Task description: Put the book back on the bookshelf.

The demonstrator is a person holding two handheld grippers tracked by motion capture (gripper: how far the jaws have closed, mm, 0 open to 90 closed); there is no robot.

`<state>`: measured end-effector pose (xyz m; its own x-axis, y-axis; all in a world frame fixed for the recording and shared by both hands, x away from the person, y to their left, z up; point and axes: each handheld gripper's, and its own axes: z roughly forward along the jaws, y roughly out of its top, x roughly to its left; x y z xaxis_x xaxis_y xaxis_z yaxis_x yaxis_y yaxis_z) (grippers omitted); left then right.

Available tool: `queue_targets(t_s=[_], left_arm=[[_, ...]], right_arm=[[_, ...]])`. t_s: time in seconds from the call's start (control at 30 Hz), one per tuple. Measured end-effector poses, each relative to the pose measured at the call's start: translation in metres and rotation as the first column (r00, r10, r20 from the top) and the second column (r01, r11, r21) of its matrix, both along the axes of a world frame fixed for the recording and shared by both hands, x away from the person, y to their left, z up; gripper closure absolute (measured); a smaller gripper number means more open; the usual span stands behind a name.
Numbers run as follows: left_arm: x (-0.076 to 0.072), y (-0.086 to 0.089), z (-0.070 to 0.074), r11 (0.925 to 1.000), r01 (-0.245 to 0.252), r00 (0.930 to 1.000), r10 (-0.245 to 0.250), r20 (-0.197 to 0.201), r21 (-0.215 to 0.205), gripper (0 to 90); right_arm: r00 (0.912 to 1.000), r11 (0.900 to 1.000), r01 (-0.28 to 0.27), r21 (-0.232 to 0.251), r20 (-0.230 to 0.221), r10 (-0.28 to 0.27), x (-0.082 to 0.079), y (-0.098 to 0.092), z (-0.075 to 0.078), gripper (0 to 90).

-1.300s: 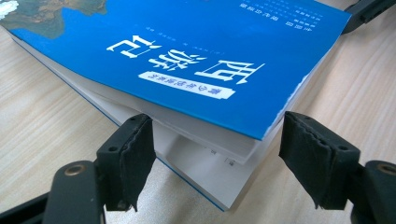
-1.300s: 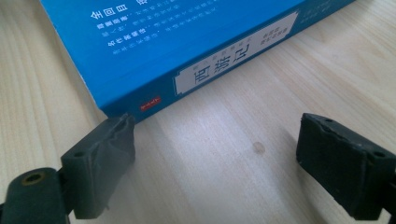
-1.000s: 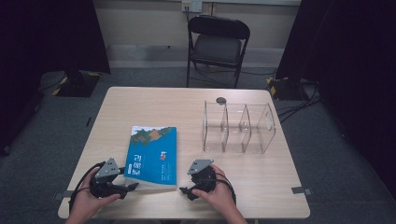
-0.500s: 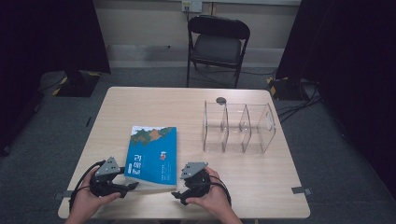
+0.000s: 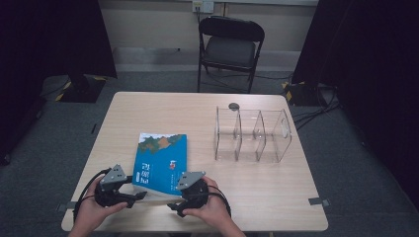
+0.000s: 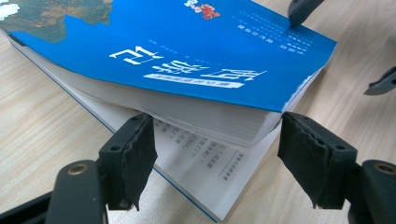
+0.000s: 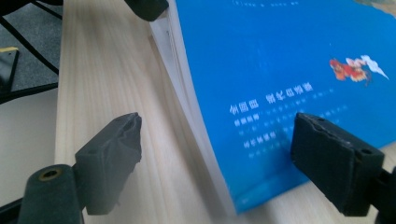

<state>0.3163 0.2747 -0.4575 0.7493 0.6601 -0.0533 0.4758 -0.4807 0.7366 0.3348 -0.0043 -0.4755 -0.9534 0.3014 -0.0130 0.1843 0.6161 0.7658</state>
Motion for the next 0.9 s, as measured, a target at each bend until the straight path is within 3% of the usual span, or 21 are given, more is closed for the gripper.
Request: queue_targets(t_s=[0.27,0.4,0.5,0.73,0.9], left_arm=[[0.000,-0.001,0.000,1.0000,-0.005,1.0000,0.005,-0.004,0.000,27.3],[0.000,0.000,0.001,0.9999,0.001,1.0000,-0.001,0.002,0.012,27.3],[0.000,-0.001,0.002,1.0000,-0.004,1.0000,0.004,0.003,0.000,27.4],[0.000,-0.001,0.002,0.9999,-0.009,0.9999,0.009,0.013,0.006,27.3],[0.000,-0.001,0.002,0.9999,-0.010,0.9999,0.010,0.009,0.000,27.4]], right_arm=[[0.9987,0.999,-0.014,-0.033,0.047,0.016,0.004,0.018,-0.002,17.2],[0.9979,0.999,-0.019,-0.034,0.062,0.021,0.006,0.023,-0.002,20.8],[0.9974,1.000,-0.015,-0.025,0.071,0.017,0.011,0.024,-0.001,28.7],[0.9932,0.997,-0.015,-0.075,0.114,0.023,0.010,0.036,0.000,27.2],[0.9911,0.997,-0.019,-0.071,0.130,0.028,0.011,0.041,-0.001,28.0]])
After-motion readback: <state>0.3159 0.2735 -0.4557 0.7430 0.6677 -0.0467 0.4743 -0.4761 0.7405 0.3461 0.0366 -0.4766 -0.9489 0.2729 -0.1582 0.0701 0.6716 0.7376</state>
